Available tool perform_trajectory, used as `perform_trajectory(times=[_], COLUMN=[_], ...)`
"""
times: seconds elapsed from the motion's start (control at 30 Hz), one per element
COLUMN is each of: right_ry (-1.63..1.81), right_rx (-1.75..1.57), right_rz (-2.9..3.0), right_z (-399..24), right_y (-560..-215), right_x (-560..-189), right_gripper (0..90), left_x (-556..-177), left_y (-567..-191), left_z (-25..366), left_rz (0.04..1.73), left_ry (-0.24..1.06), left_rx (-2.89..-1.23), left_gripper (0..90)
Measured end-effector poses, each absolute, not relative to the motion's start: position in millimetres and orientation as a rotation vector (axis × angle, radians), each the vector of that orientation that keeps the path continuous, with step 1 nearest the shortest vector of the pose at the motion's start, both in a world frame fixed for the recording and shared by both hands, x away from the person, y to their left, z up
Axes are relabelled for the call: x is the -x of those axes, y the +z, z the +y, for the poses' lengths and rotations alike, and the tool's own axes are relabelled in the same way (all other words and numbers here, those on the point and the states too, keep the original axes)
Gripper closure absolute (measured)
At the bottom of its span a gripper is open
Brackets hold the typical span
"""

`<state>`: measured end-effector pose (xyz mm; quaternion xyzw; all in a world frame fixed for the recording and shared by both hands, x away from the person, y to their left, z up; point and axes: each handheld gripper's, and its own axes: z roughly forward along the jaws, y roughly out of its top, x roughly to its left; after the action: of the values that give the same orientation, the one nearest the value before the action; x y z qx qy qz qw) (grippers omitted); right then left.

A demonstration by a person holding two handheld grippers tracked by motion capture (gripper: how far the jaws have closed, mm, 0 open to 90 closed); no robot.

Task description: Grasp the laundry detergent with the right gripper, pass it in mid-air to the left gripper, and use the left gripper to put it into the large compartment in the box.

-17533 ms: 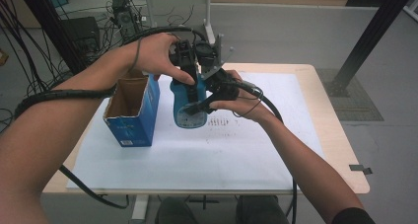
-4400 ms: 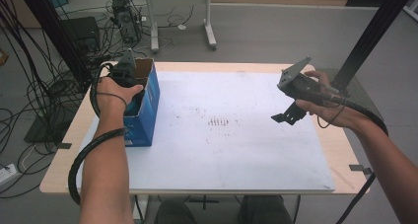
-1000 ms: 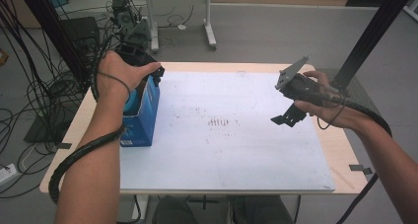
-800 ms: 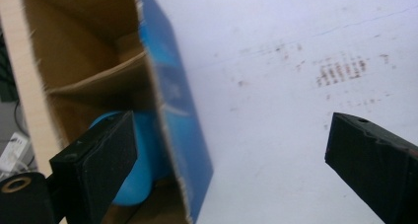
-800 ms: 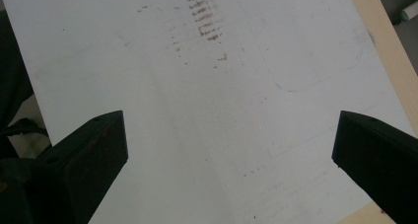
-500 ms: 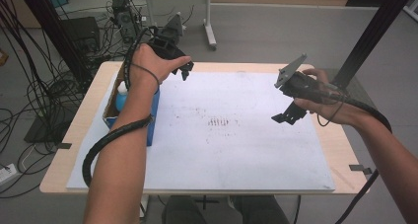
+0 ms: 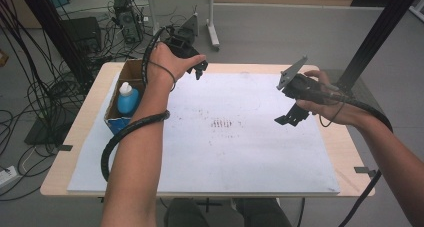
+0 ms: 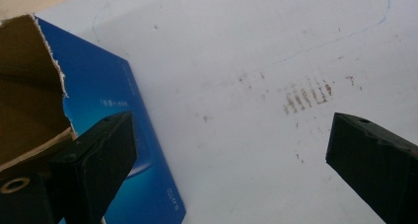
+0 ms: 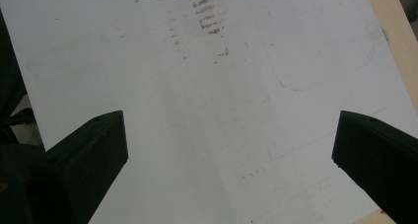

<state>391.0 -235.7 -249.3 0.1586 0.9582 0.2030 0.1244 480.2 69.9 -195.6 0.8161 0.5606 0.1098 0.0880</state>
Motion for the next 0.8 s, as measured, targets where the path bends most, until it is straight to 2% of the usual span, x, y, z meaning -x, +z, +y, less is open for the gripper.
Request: perform_trajectory(times=[0.8], right_ry=[0.595], right_rx=[-0.446], right_rz=[2.798], right_z=[-232.2], right_y=[-249.2], right_x=[-391.7], right_gripper=[0.4], left_x=[-477.8], left_y=[-196.3], left_z=[71.1], left_rz=[1.674], left_ry=[0.341], left_rx=[-2.427], left_gripper=[5.8])
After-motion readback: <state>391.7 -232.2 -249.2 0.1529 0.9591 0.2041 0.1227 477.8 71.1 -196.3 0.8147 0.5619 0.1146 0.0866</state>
